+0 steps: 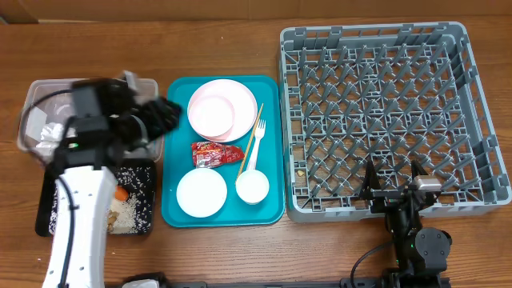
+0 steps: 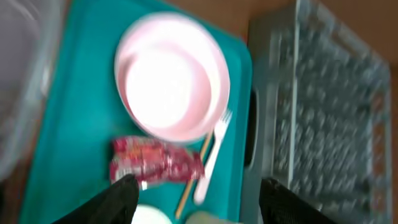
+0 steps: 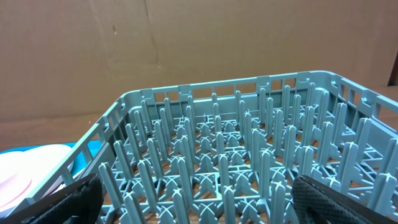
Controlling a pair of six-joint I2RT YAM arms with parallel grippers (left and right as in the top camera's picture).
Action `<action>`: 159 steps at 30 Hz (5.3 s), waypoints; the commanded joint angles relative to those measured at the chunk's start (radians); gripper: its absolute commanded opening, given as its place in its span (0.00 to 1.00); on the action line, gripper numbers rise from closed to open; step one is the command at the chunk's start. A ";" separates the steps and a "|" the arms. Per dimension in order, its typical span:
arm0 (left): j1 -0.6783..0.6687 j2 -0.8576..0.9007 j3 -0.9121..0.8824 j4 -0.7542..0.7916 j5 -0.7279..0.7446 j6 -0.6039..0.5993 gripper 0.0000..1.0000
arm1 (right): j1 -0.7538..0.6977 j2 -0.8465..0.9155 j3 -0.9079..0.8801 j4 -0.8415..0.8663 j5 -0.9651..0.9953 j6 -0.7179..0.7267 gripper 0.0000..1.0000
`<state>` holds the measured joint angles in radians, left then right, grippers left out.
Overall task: Sort waste into correct bins and load items into the dishwasher
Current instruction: 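Open the left gripper to drop the tissue into the clear bin, then move the left gripper over the red snack wrapper on the teal tray, then lower the left gripper and close on the red snack wrapper, then lift the wrapper with the left gripper and carry it over the clear bin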
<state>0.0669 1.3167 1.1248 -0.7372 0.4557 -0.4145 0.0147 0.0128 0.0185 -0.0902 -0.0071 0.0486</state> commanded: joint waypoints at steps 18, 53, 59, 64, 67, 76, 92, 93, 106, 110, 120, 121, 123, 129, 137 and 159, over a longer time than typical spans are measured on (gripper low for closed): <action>-0.478 0.014 0.008 -0.119 -0.453 -0.049 0.62 | 0.006 -0.010 -0.011 0.006 0.009 -0.003 1.00; -0.492 0.274 0.008 -0.072 -0.706 0.528 0.74 | 0.006 -0.010 -0.011 0.006 0.009 -0.003 1.00; -0.492 0.310 0.008 -0.071 -0.706 0.568 0.74 | 0.006 -0.010 -0.011 0.006 0.009 -0.003 1.00; -0.492 0.364 0.008 -0.069 -0.707 0.568 0.73 | 0.006 -0.010 -0.011 0.006 0.009 -0.003 1.00; -0.492 0.398 0.008 -0.065 -0.706 0.564 0.76 | 0.006 -0.010 -0.011 0.006 0.009 -0.003 1.00; -0.491 0.475 0.008 -0.039 -0.706 0.565 0.84 | 0.006 -0.010 -0.011 0.006 0.009 -0.003 1.00; -0.491 0.523 0.008 0.014 -0.634 0.564 0.82 | 0.006 -0.010 -0.011 0.006 0.009 -0.003 1.00; -0.491 0.523 0.008 0.016 -0.624 0.565 0.82 | 0.006 -0.010 -0.011 0.006 0.009 -0.003 1.00; -0.491 0.523 0.008 0.016 -0.569 0.565 0.66 | 0.006 -0.010 -0.011 0.006 0.009 -0.003 1.00; -0.491 0.523 0.008 0.016 -0.569 0.565 0.56 | 0.006 -0.010 -0.011 0.006 0.009 -0.003 1.00; -0.491 0.523 0.008 0.015 -0.569 0.564 0.23 | 0.006 -0.010 -0.011 0.006 0.009 -0.003 1.00; -0.491 0.523 0.008 0.015 -0.569 0.565 0.20 | 0.006 -0.010 -0.011 0.006 0.009 -0.003 1.00; -0.491 0.523 0.008 0.015 -0.570 0.565 0.08 | 0.006 -0.010 -0.011 0.006 0.009 -0.003 1.00; -0.491 0.521 0.013 -0.003 -0.570 0.565 0.04 | 0.006 -0.010 -0.011 0.006 0.009 -0.003 1.00; -0.491 0.520 0.078 -0.102 -0.570 0.565 0.04 | 0.006 -0.010 -0.011 0.006 0.009 -0.003 1.00; -0.491 0.520 0.473 -0.487 -0.570 0.564 0.04 | 0.006 -0.010 -0.011 0.006 0.009 -0.003 1.00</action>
<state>-0.4240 1.8271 1.5330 -1.1946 -0.1230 0.1417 0.0151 0.0128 0.0185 -0.0898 -0.0067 0.0483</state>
